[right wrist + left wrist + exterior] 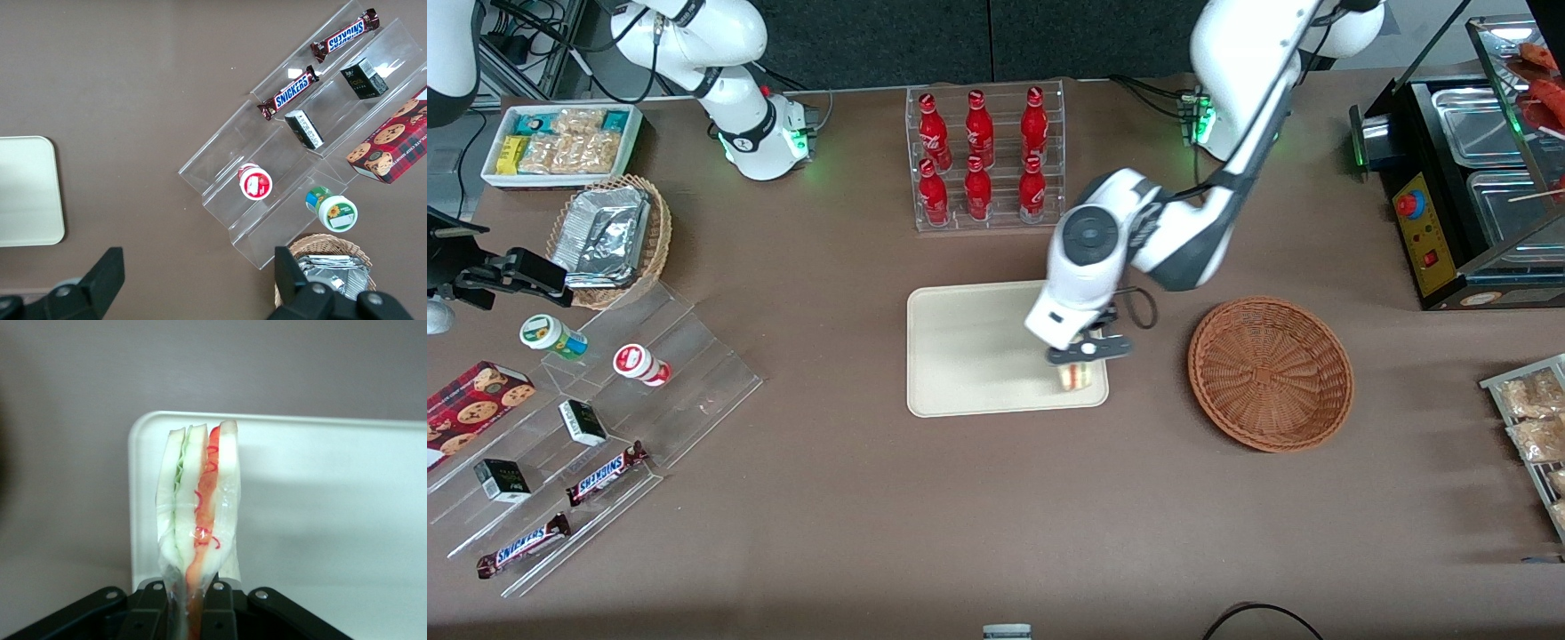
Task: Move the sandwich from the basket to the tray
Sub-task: 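Lift the sandwich and carry it with the left gripper over the cream tray, then lower the sandwich onto the tray, open the left gripper, withdraw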
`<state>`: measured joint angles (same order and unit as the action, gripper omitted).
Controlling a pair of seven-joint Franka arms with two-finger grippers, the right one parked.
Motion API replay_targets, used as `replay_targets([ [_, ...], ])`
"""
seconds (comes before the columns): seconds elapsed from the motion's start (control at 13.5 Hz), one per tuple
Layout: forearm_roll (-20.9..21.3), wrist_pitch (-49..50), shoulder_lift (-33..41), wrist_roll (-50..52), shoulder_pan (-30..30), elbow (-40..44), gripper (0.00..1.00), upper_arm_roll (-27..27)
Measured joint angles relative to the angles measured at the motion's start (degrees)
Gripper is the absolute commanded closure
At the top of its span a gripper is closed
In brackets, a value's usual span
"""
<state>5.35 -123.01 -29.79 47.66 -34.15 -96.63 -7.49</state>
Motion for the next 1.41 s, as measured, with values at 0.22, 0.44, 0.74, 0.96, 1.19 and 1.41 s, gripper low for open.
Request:
replay_targets([
  [0.22, 0.9, 0.0, -5.1, -0.1, -4.3, 3.8, 1.0, 0.1],
  [0.44, 1.0, 0.0, -7.9, -0.1, -5.6, 5.1, 1.0, 0.1],
  [0.74, 1.3, 0.0, -9.4, -0.2, -5.7, 6.2, 0.0, 0.2],
  [0.96, 1.6, 0.0, -9.8, -0.2, -5.8, 6.5, 0.0, 0.2],
  [1.19, 2.0, 0.0, -9.9, -0.2, -5.8, 6.7, 0.0, 0.3],
  [1.41, 2.2, 0.1, -9.9, -0.2, -5.8, 8.6, 0.0, 0.5],
])
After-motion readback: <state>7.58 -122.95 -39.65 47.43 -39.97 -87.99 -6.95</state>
